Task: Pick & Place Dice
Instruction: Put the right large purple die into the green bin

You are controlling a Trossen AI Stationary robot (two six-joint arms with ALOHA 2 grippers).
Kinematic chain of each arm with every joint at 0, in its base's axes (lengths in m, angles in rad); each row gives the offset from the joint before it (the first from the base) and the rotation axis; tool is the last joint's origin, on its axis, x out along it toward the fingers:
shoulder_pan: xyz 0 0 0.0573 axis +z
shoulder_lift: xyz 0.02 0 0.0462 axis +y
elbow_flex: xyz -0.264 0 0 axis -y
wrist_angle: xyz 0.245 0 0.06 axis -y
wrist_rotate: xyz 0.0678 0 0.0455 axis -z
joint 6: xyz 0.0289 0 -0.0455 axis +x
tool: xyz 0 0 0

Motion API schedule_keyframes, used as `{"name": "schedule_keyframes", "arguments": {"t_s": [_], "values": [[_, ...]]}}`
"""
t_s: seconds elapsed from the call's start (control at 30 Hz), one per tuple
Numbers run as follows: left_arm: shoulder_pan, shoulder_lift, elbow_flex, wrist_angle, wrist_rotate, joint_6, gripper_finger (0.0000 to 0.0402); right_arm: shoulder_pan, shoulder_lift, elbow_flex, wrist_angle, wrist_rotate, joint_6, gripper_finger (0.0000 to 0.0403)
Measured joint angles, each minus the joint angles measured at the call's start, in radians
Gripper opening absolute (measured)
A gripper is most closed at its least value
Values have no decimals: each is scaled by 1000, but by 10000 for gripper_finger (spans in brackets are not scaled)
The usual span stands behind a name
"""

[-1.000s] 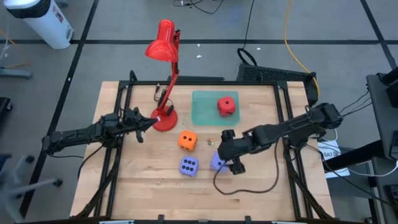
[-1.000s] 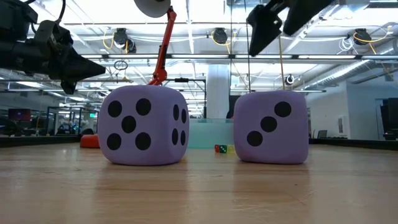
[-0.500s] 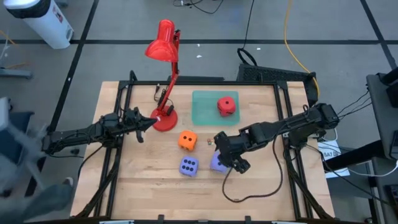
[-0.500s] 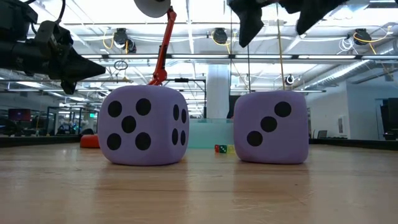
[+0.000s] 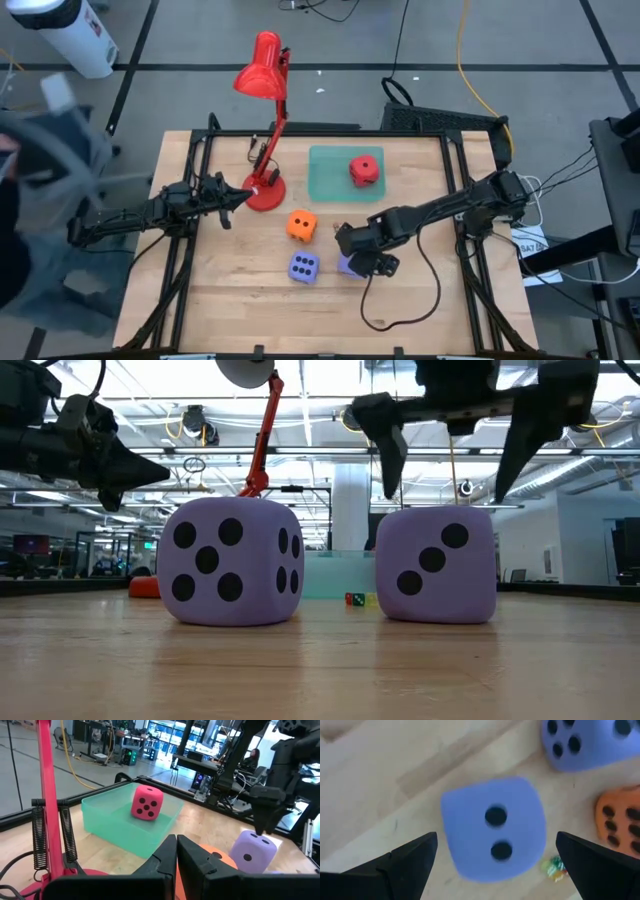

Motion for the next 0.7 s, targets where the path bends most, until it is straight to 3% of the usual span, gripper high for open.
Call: {"name": "schedule_keyframes", "arguments": {"t_s": [0.7], "values": [[0,0,0,0,-1,18,21,-64,108,3,48,-150,-47,400]]}}
